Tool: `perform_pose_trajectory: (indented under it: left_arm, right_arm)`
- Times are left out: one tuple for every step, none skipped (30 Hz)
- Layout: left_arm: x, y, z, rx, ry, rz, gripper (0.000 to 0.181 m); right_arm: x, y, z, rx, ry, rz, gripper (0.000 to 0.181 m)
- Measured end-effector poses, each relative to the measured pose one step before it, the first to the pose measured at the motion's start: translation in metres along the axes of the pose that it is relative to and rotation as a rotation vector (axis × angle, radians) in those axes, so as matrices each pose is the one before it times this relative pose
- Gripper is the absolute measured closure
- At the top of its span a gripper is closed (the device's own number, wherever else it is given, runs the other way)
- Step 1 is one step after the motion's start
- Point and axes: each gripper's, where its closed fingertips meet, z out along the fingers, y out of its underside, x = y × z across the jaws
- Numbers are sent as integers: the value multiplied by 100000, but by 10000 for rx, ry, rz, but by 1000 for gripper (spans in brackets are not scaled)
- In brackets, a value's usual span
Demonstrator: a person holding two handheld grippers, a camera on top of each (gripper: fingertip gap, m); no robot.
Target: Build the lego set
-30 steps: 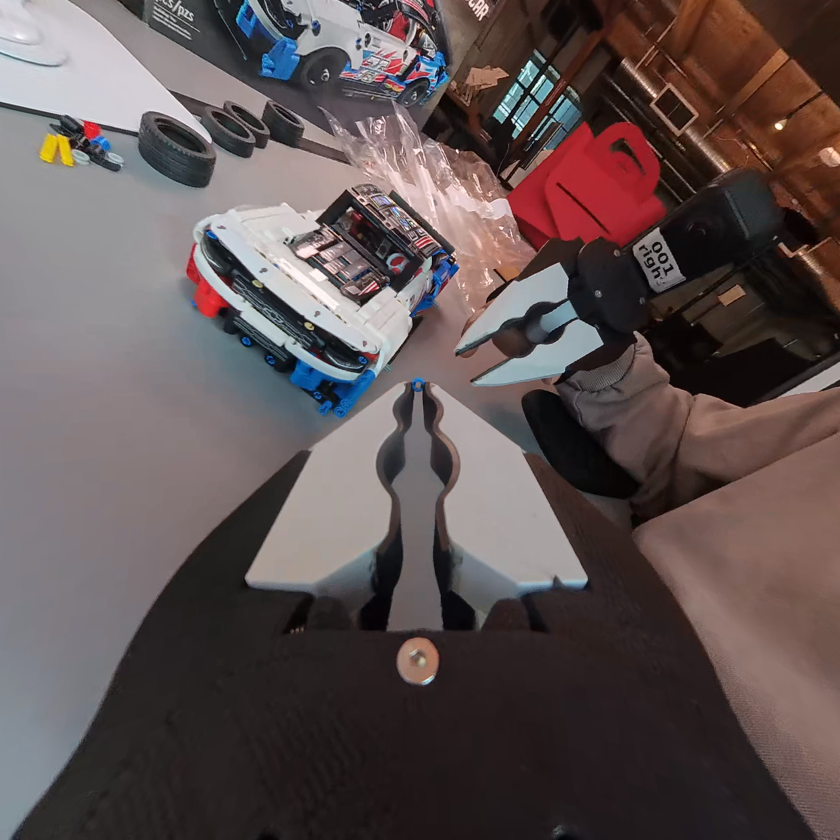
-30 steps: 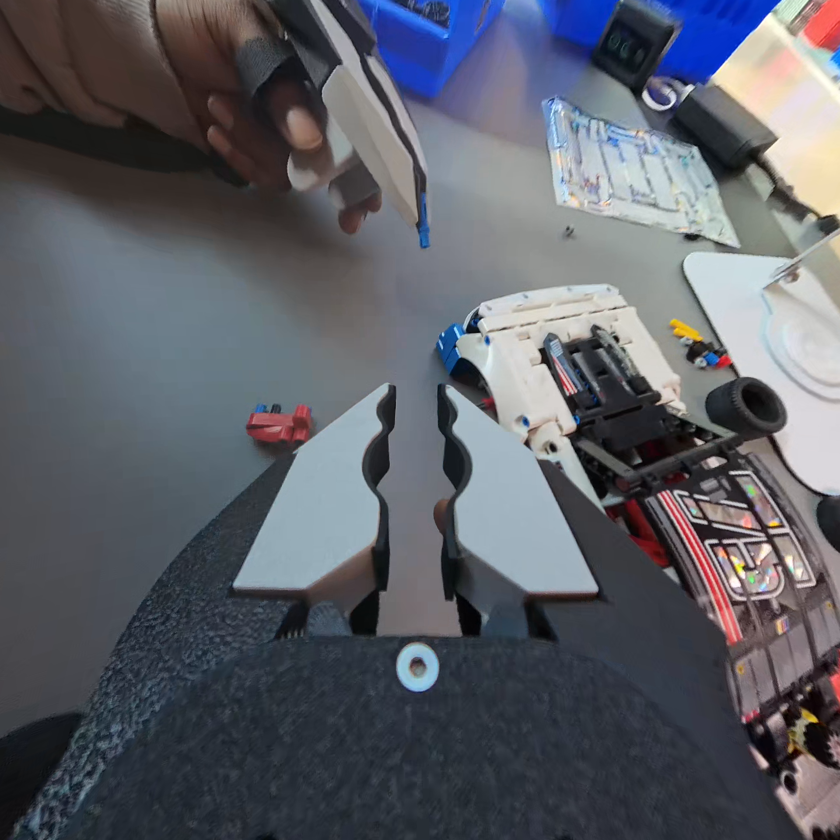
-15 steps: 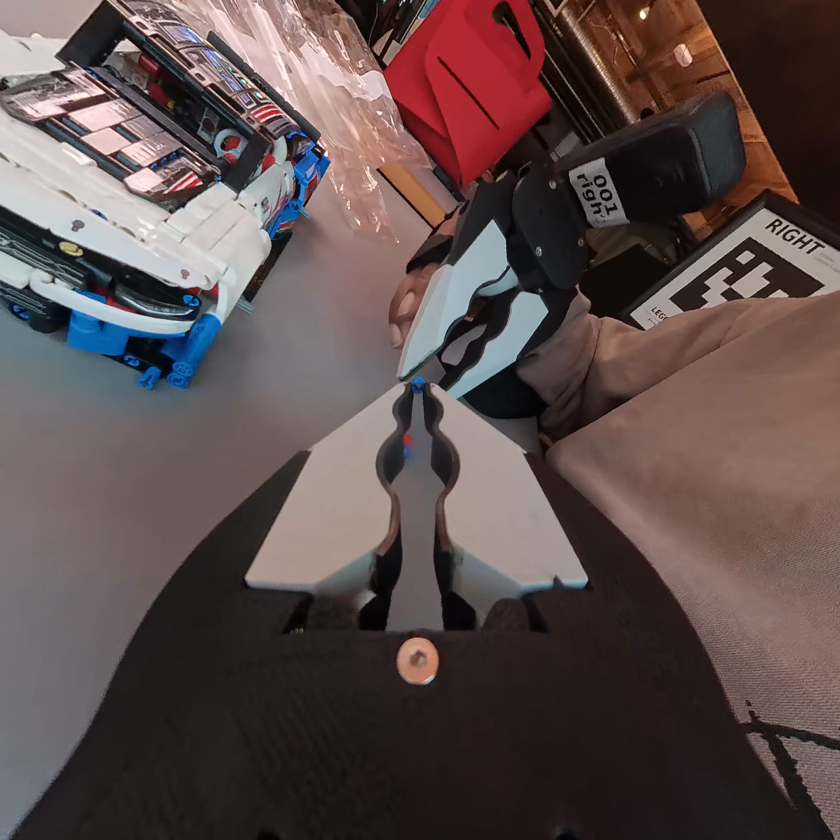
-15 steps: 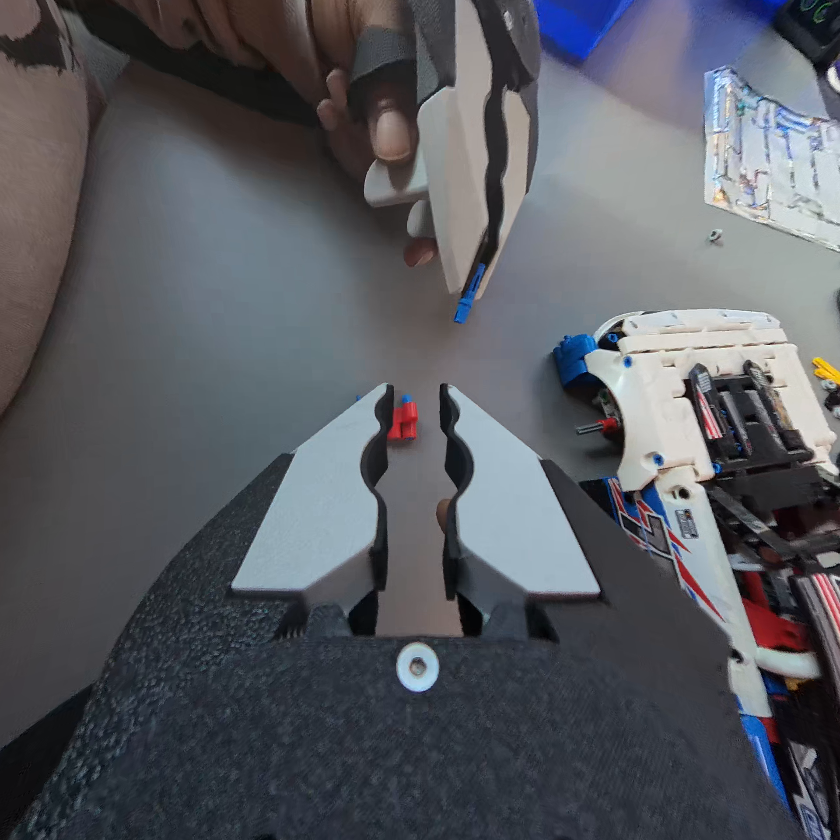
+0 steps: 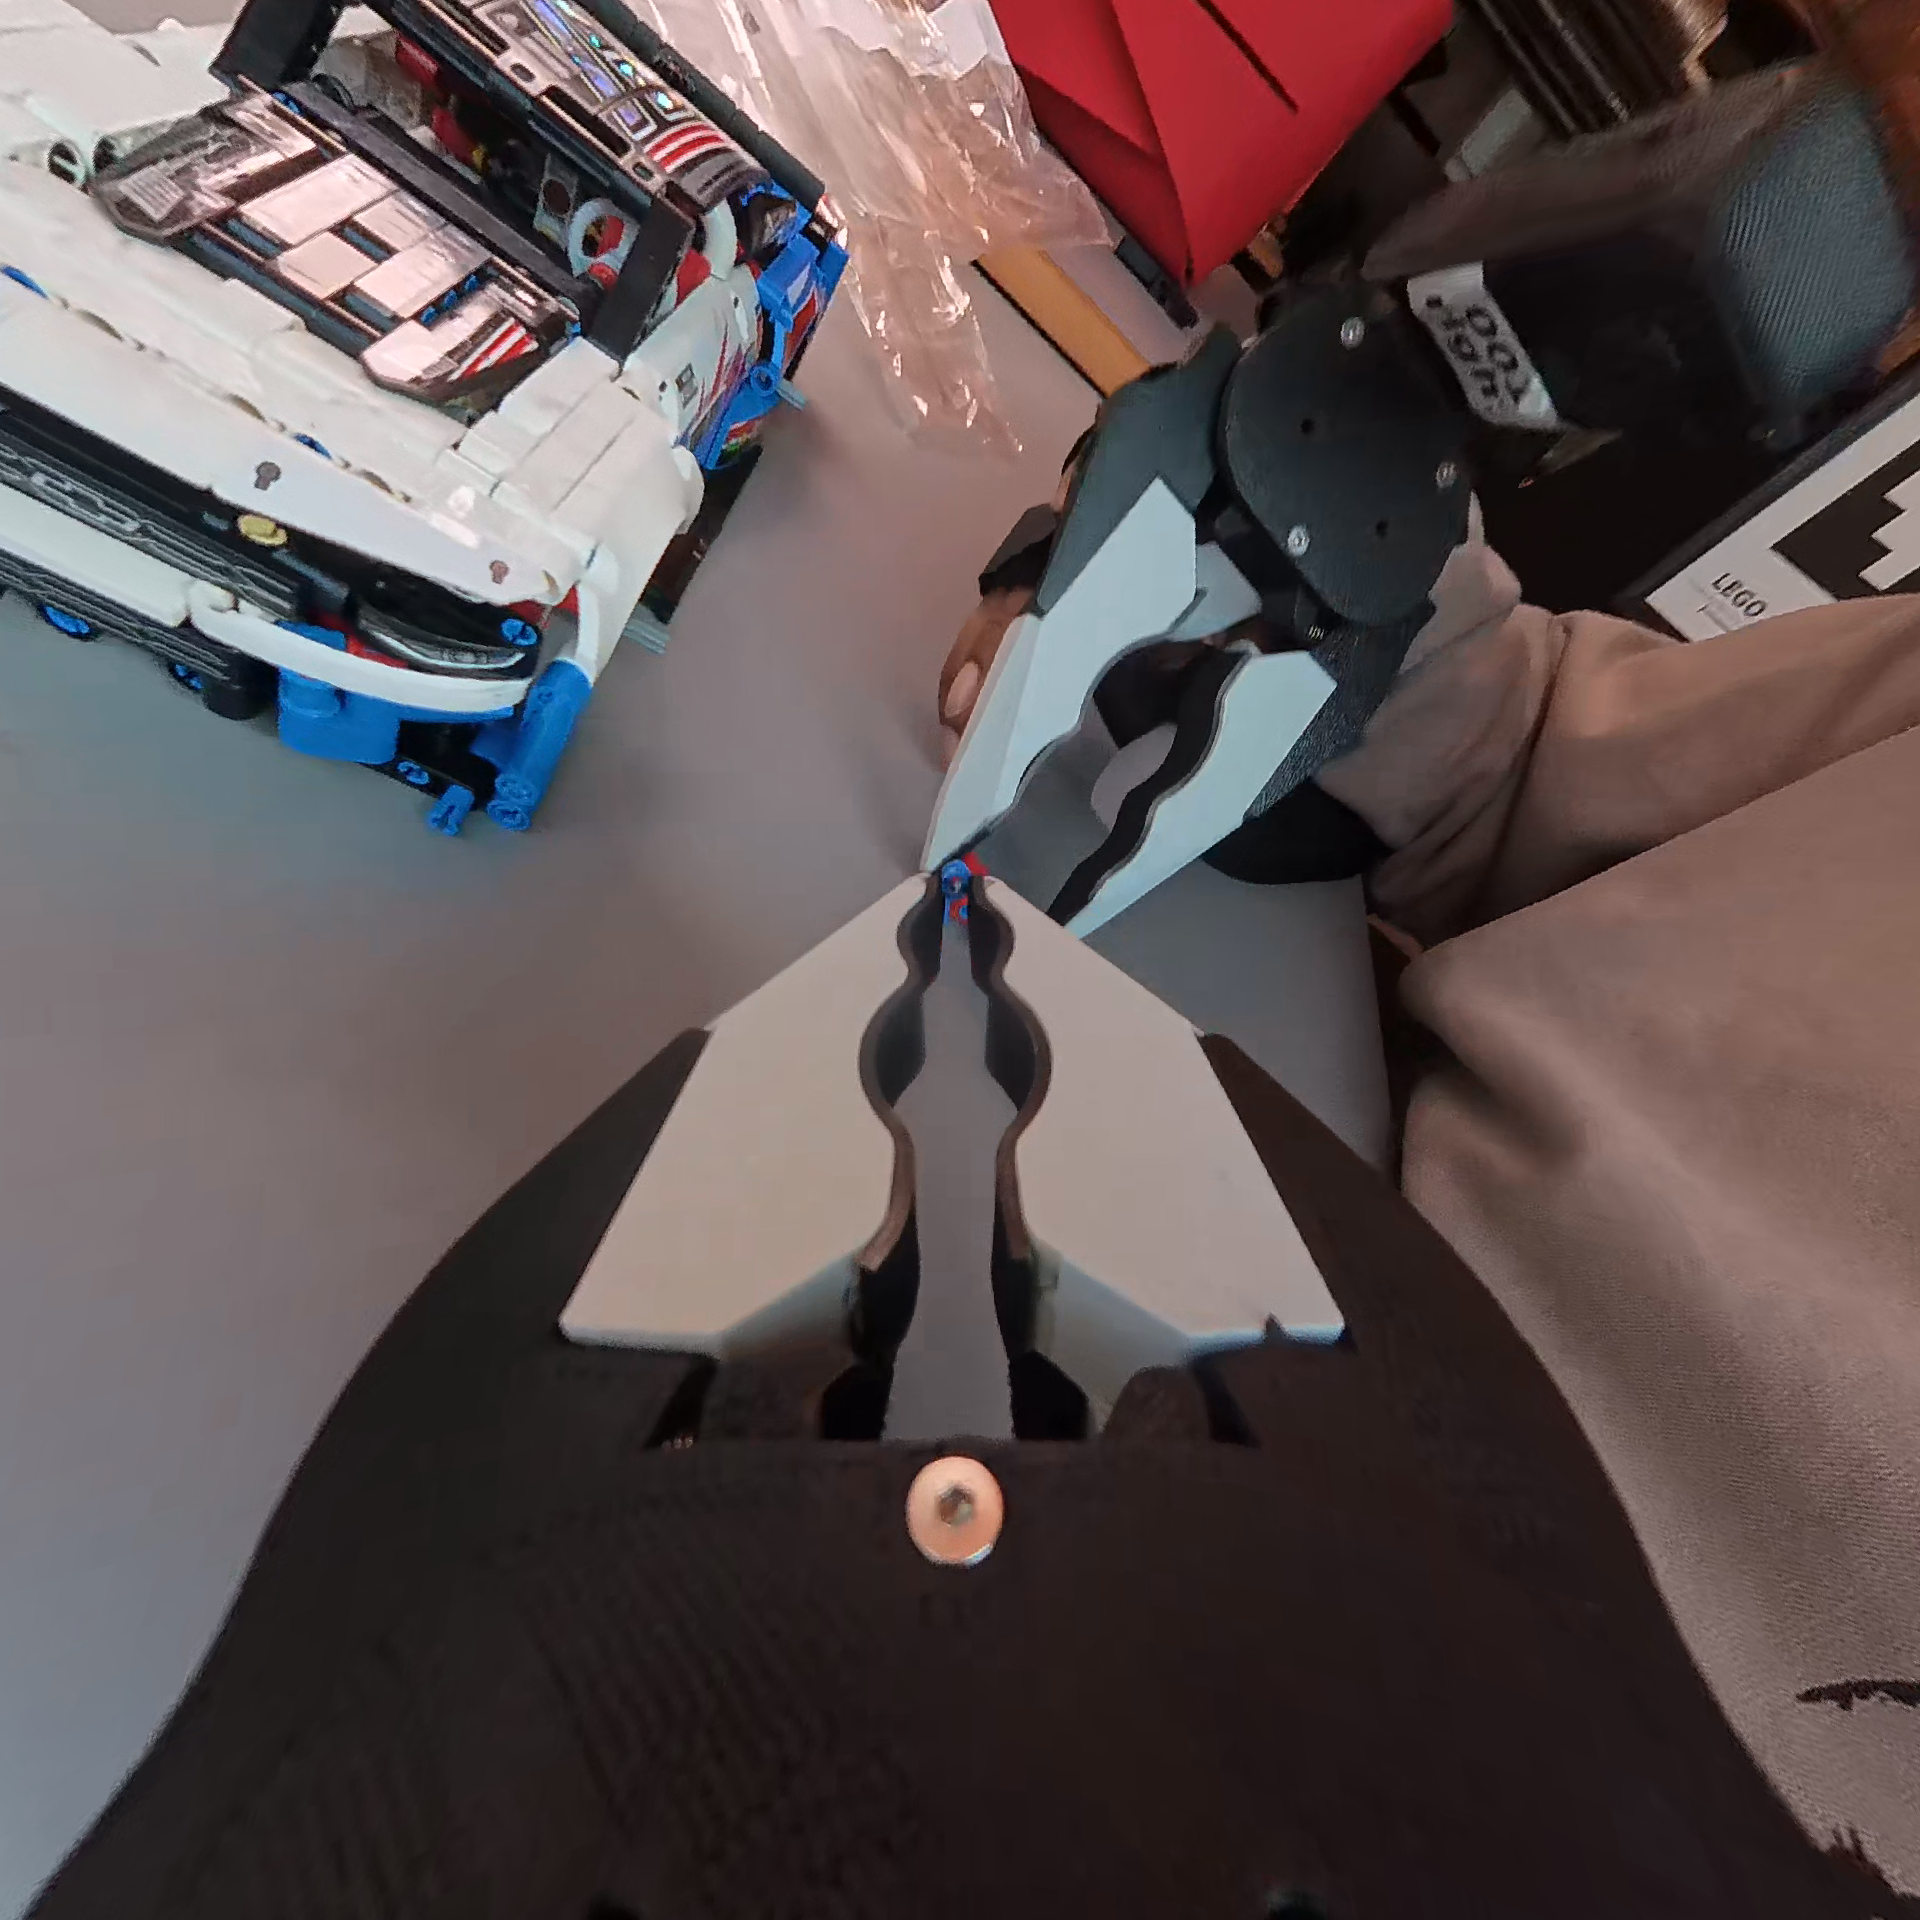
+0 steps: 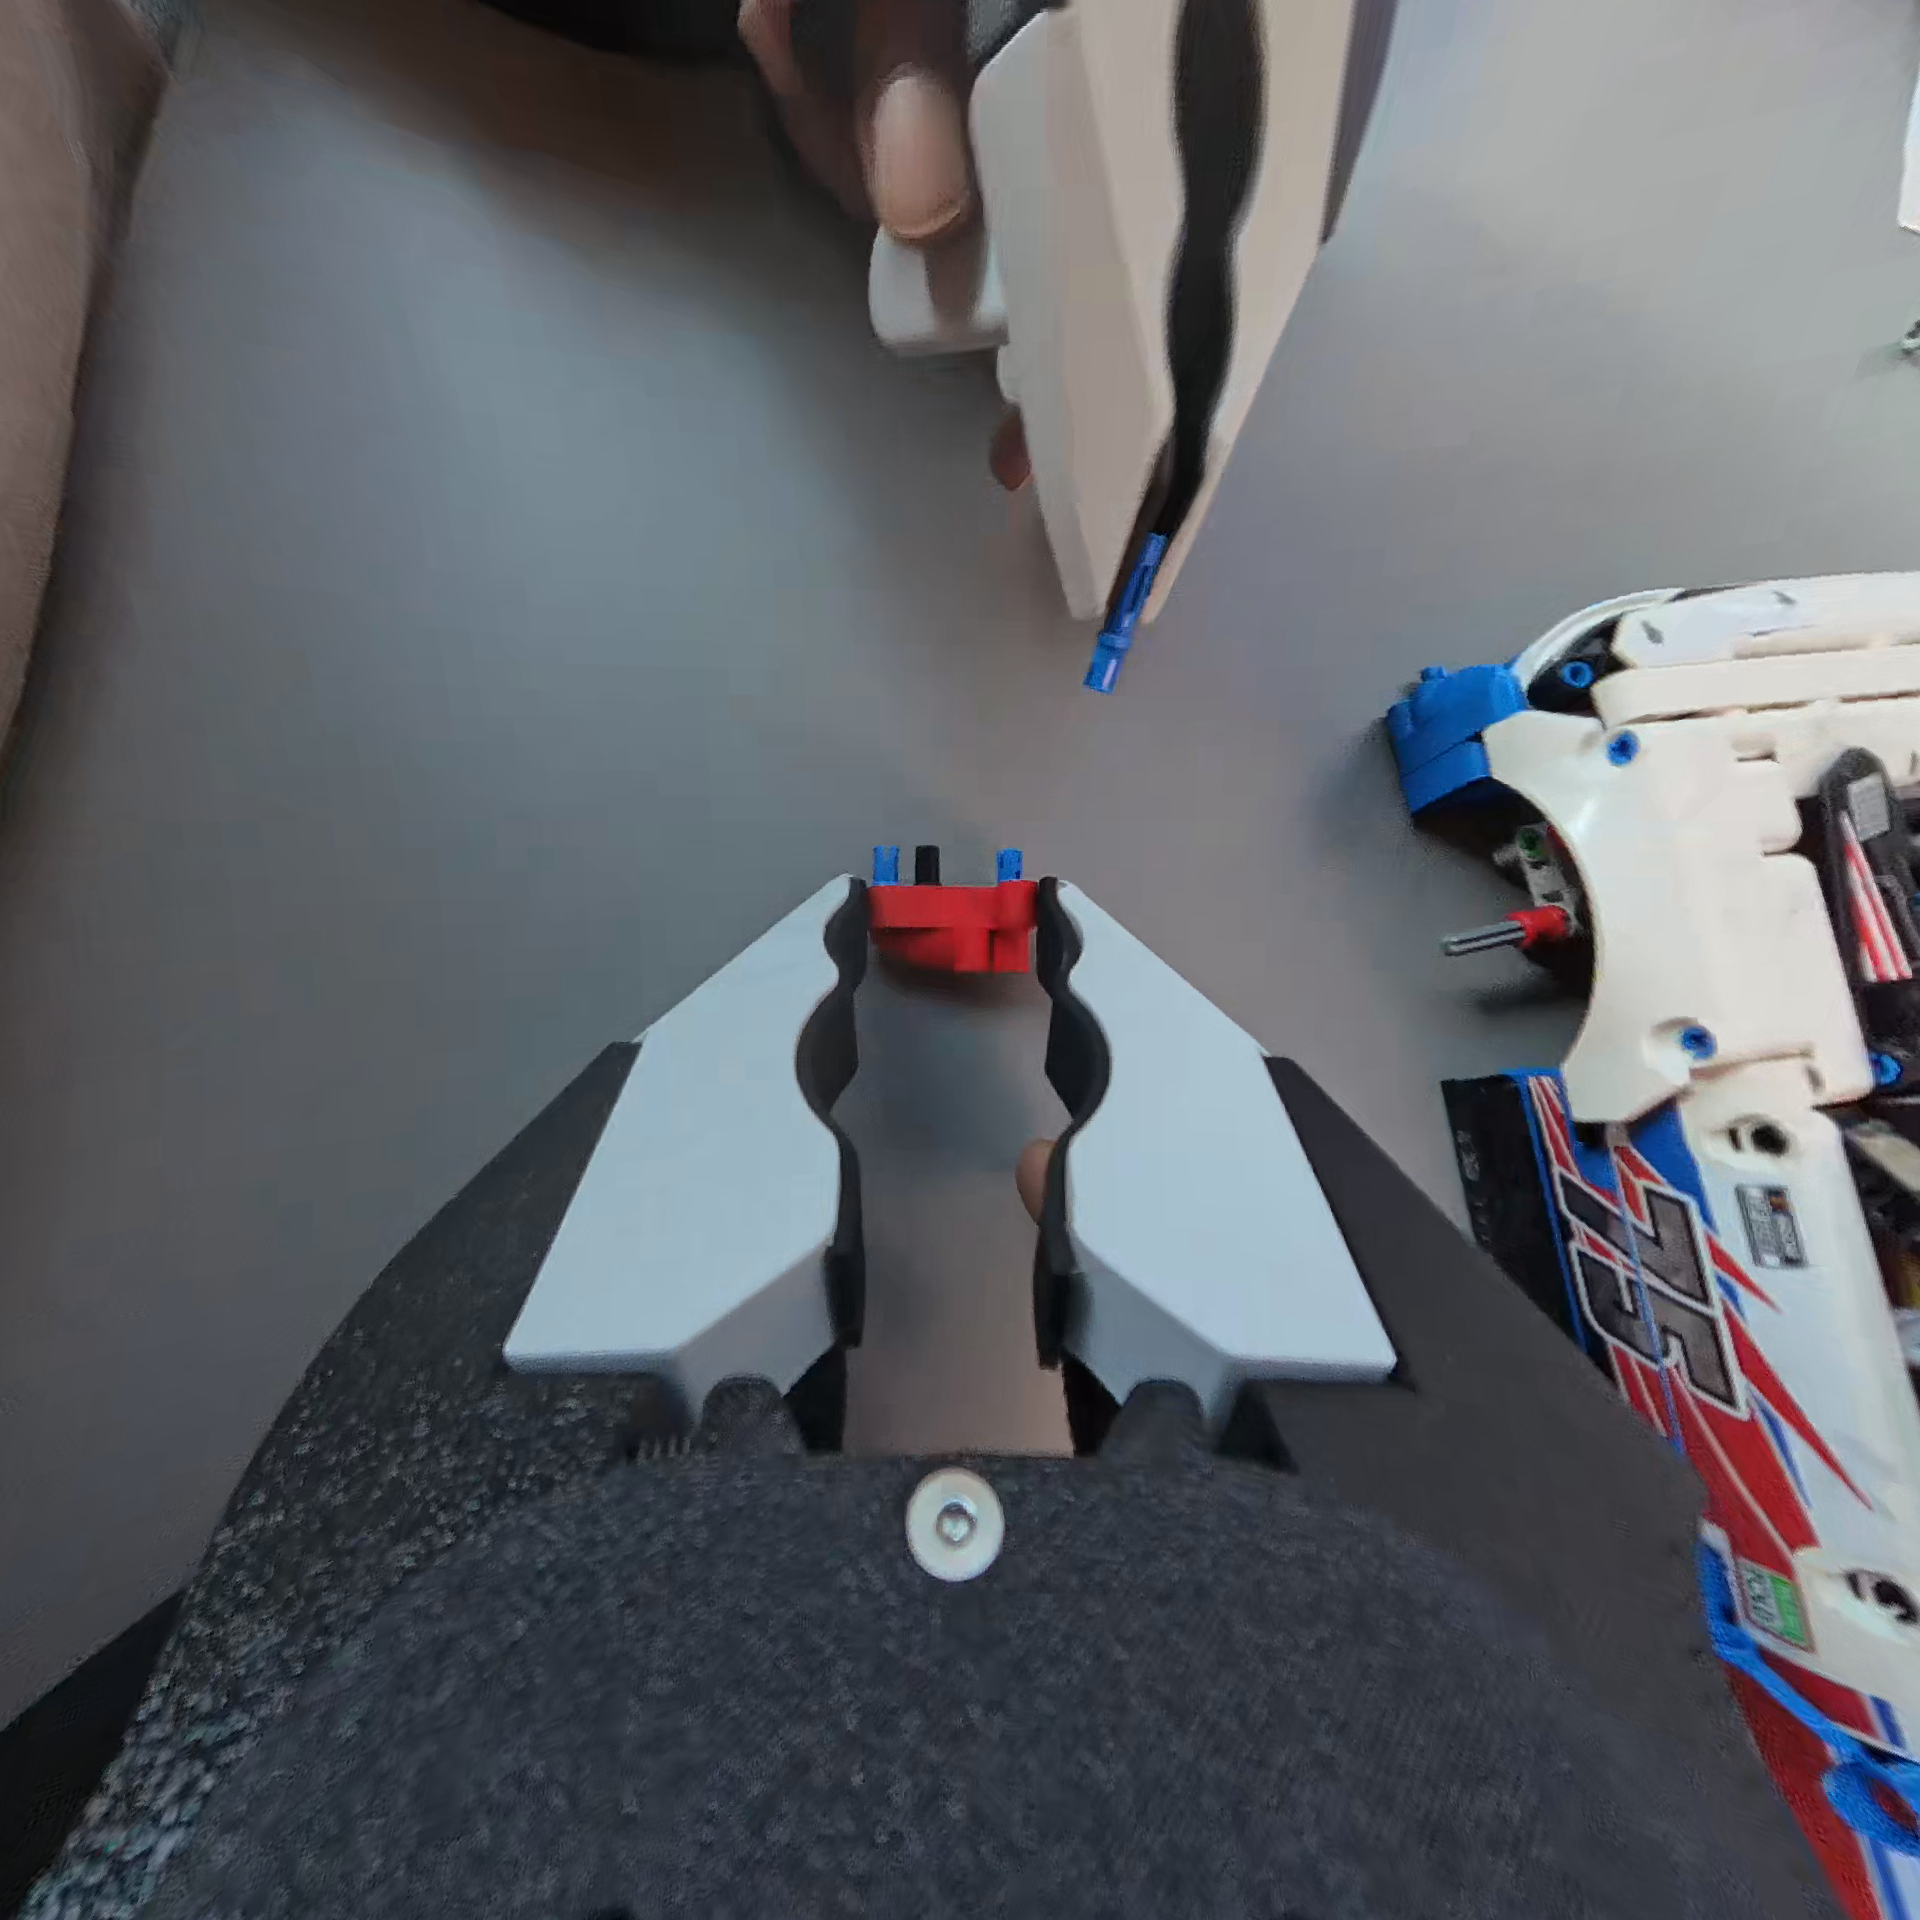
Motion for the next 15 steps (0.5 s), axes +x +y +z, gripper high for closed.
perform_pose_trajectory:
  left_arm:
    - [-139, 278, 29, -210, -173, 200, 179]
    - [-71, 240, 56, -179, -148, 218, 179]
    - [10, 218, 88, -168, -109, 243, 179]
    - [120, 166, 110, -123, -45, 255, 179]
    - [194, 76, 114, -62, 0, 214, 179]
    - [146, -6, 98, -6, -9, 141, 179]
    - [86, 23, 77, -20, -11, 85, 179]
    - [38, 10, 36, -12, -13, 54, 179]
    - [6, -104, -5, 66, -21, 49, 179]
    - [39, -206, -59, 134, 15, 62, 179]
    - [83, -339, -89, 213, 38, 54, 179]
    - [84, -434, -110, 267, 40, 17, 179]
    - [121, -473, -101, 293, 72, 1, 179]
    - [107, -485, -90, 301, 64, 3, 179]
    - [91, -484, -83, 300, 46, 21, 179]
  right_arm:
    - [173, -411, -357, 519, -104, 458, 150]
    - [296, -672, -470, 686, -53, 510, 151]
    - [355, -933, -558, 820, -54, 563, 151]
    - [338, -1108, -622, 892, -120, 618, 151]
    - [348, -1280, -605, 933, -136, 669, 151]
    - [181, -1340, -537, 930, -232, 677, 151]
    - [-2, -1297, -441, 885, -327, 667, 151]
    - [-141, -1189, -336, 836, -377, 619, 152]
    - [-94, -962, -211, 722, -321, 607, 152]
    - [-97, -683, -120, 558, -315, 578, 152]
    - [-118, -502, -49, 473, -306, 507, 152]
    - [-5, -363, 9, 402, -223, 459, 152]
    - [0, -252, 53, 325, -194, 402, 152]
    - [-84, -132, 83, 220, -232, 342, 152]
    - [-47, -126, 95, 177, -181, 300, 152]
